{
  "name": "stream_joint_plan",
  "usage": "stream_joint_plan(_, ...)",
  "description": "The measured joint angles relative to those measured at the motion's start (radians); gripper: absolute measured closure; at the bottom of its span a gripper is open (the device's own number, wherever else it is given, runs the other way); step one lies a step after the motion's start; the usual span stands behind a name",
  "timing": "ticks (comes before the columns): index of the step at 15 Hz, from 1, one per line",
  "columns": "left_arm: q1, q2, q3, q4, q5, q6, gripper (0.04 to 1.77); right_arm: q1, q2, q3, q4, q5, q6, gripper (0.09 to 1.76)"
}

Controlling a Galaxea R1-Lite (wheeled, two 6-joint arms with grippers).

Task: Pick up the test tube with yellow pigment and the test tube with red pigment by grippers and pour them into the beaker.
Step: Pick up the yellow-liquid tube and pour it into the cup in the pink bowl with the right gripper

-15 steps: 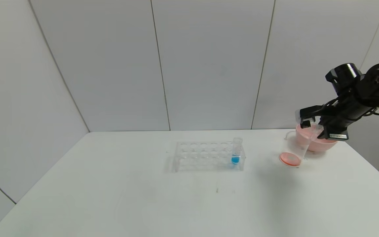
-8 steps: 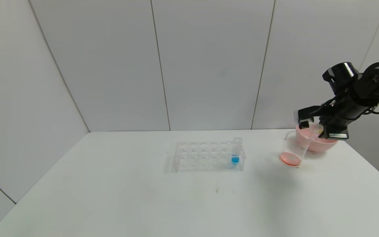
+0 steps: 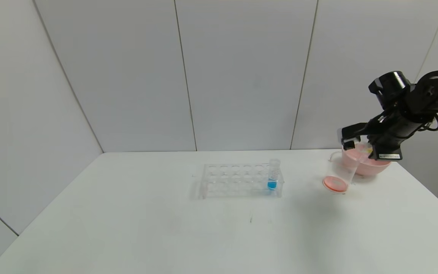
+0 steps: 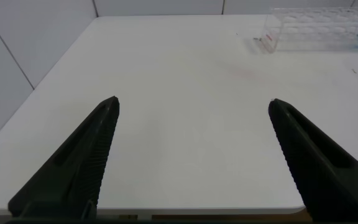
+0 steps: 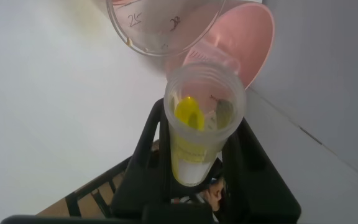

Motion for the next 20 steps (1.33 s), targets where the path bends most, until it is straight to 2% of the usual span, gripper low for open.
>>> stream_joint_plan(3, 0.0, 0.0, 0.0, 0.0, 0.0, 0.0, 0.09, 0.004, 0.001, 0.0, 0.0, -0.014, -0.007, 1.32)
stream_joint_plan(6, 0.0, 0.0, 0.0, 0.0, 0.0, 0.0, 0.09, 0.008, 0.002, 0.0, 0.0, -0.076, -0.036, 1.32)
stream_joint_plan(12, 0.0, 0.0, 0.0, 0.0, 0.0, 0.0, 0.09, 0.016, 0.02, 0.0, -0.014, -0.088, -0.039, 1.32)
stream_joint_plan(15, 0.0, 0.0, 0.0, 0.0, 0.0, 0.0, 0.09, 0.023, 0.036, 0.0, -0.036, -0.152, -0.042, 1.32)
stream_joint_plan(20, 0.0, 0.0, 0.0, 0.0, 0.0, 0.0, 0.09, 0.039, 0.05, 0.0, -0.046, -0.204, -0.05, 1.32)
